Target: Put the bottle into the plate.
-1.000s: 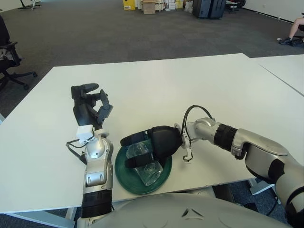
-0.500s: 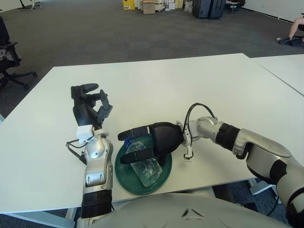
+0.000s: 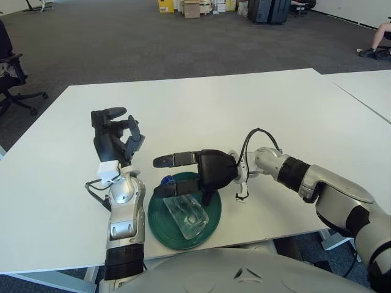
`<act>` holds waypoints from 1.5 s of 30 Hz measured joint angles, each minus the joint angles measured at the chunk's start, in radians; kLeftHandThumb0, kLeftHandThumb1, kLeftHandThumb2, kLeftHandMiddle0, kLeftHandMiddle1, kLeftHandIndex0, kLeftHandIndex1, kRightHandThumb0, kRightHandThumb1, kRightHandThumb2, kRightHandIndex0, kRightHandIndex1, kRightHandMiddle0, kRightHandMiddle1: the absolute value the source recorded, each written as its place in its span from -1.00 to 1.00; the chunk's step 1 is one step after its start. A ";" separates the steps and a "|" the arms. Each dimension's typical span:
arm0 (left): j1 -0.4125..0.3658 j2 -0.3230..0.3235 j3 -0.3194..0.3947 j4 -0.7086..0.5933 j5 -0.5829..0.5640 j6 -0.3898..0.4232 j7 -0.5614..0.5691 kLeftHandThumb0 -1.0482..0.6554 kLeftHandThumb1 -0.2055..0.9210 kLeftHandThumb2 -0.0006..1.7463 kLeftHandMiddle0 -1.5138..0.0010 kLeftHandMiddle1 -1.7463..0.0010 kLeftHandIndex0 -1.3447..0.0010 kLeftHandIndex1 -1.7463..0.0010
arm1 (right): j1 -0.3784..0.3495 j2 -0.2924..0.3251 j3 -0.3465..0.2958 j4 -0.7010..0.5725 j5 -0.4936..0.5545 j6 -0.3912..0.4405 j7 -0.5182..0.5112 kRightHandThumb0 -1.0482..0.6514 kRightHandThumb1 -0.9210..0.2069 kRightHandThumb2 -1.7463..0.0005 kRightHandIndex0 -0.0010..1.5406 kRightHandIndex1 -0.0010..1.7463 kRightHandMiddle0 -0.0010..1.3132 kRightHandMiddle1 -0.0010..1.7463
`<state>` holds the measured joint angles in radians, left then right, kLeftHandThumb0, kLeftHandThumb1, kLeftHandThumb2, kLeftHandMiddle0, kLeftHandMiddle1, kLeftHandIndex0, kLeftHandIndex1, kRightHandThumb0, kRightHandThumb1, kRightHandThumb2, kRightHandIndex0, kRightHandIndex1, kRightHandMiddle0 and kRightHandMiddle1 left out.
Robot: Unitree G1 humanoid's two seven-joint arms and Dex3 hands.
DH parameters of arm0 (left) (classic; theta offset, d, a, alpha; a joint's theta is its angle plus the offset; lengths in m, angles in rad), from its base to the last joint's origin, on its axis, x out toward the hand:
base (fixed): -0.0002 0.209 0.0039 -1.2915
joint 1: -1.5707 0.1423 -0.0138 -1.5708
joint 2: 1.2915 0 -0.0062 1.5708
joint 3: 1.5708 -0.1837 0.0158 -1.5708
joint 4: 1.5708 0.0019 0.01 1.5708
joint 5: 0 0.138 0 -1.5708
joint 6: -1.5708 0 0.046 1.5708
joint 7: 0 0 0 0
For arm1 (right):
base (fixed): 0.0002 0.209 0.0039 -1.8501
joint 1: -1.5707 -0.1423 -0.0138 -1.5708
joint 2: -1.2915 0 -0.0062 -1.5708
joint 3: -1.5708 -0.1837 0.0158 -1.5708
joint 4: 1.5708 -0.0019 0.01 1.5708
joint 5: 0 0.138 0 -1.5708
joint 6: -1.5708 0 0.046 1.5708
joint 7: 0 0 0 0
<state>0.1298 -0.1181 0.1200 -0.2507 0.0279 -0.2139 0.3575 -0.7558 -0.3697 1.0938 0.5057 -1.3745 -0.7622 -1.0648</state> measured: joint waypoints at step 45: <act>0.001 0.015 0.040 0.005 -0.012 -0.003 -0.022 -0.22 0.65 -0.10 0.43 -0.80 0.53 -1.00 | 0.377 0.377 -0.763 0.299 1.273 -0.018 0.568 -0.55 -1.00 -0.02 -0.53 -0.92 -1.00 -0.02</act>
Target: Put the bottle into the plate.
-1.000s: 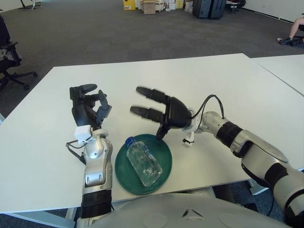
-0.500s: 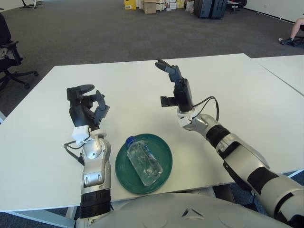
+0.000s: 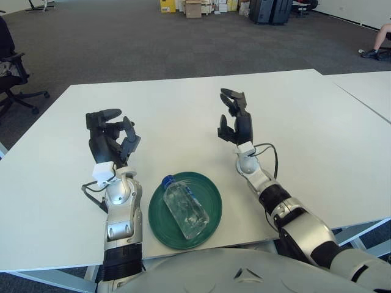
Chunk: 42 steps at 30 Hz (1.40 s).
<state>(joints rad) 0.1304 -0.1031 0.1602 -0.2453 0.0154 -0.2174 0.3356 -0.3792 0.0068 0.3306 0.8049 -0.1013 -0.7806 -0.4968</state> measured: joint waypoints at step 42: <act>-0.282 0.200 -0.018 1.011 0.109 -0.286 -0.063 -0.18 1.00 -0.40 0.43 0.06 0.72 -1.00 | 0.010 0.048 -0.325 0.237 0.069 -0.060 0.283 -0.49 -1.00 0.02 -0.40 -0.86 -0.99 0.15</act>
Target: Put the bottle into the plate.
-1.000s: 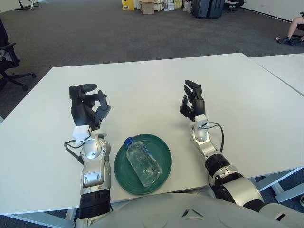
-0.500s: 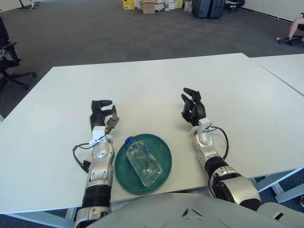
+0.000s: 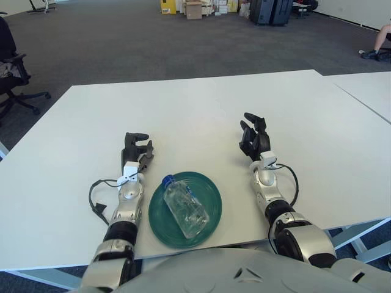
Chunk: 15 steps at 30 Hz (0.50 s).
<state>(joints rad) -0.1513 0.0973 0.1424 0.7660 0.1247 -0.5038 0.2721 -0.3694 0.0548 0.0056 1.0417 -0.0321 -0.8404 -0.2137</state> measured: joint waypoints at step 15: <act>-0.139 0.077 -0.009 0.356 0.023 -0.076 0.061 -0.53 1.00 -0.18 0.52 0.30 0.71 -0.34 | 0.014 0.013 -0.030 -0.024 0.017 -0.001 0.045 -0.46 -1.00 0.03 -0.40 -0.85 -0.94 0.16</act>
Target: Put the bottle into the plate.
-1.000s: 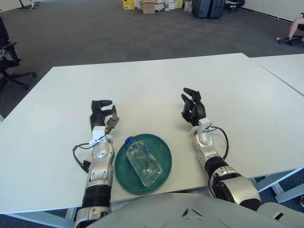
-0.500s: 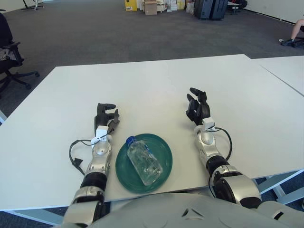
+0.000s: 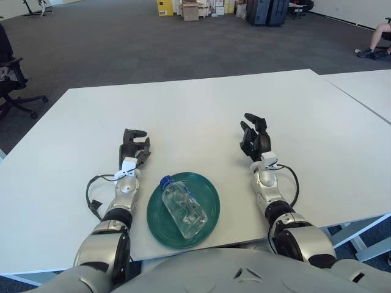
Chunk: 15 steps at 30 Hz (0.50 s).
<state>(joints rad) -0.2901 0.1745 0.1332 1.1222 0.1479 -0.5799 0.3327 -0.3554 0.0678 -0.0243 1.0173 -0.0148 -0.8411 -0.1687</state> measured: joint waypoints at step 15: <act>-0.021 0.031 0.034 0.058 -0.044 -0.033 0.040 -0.45 1.00 -0.17 0.51 0.41 0.61 -0.32 | 0.020 0.013 -0.048 -0.051 0.060 0.009 0.109 -0.41 -1.00 0.07 -0.40 -0.84 -0.90 0.15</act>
<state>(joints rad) -0.3111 0.2053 0.1673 1.1803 0.1034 -0.6128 0.3731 -0.3356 0.0807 -0.0720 0.9666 0.0454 -0.8318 -0.0599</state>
